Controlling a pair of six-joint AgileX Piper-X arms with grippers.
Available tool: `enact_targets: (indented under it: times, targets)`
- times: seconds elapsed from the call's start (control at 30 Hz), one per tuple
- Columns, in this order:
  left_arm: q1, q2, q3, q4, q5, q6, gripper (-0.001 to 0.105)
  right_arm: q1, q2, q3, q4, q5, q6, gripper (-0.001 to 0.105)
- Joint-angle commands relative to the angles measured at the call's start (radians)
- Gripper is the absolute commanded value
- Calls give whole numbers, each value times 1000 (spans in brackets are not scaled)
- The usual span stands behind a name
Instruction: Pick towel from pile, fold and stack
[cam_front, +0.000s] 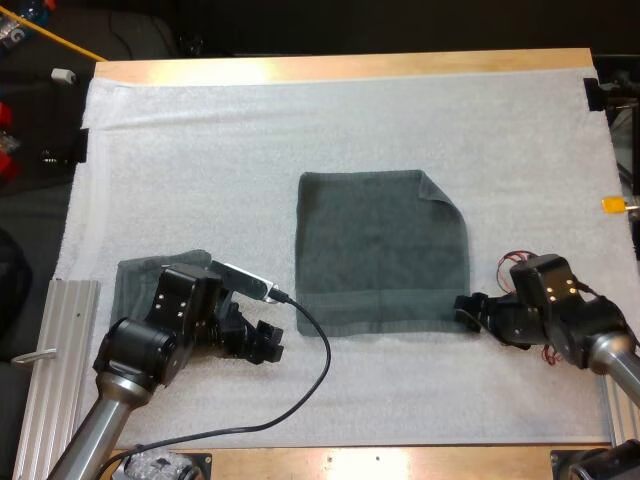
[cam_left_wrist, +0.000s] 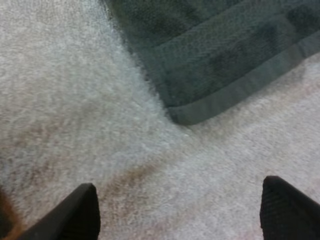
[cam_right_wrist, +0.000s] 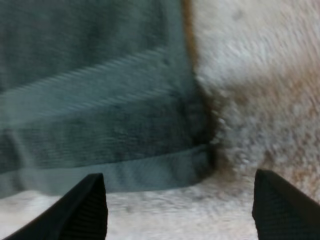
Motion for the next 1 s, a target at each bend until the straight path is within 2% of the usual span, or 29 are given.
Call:
enact_targets:
  times: [0.0, 0.1, 0.2, 0.33, 0.53, 0.8, 0.97]
  targets:
    - [-3, -2, -1, 1, 20, -9, 64, -1, 19, -2, -5, -22, 5, 60]
    - [-3, -2, -1, 1, 32, -9, 64, -1, 67, -2, -42, -62, 7, 60]
    - [-3, -2, -1, -3, 32, -9, 64, -1, 102, -2, -100, -105, 48, 60]
    - [-3, -2, -1, -2, 32, -9, 64, -1, 136, -2, -128, -113, 89, 59]
    - [-3, -2, -1, -2, 32, -9, 64, -1, 147, -2, -126, -100, 99, 47]
    - [-3, -2, -1, -2, 32, -9, 64, -1, 147, -2, -116, -70, 104, 20]
    - [-3, -2, -1, -2, 33, -9, 64, -1, 145, -2, -102, -64, 103, 17]
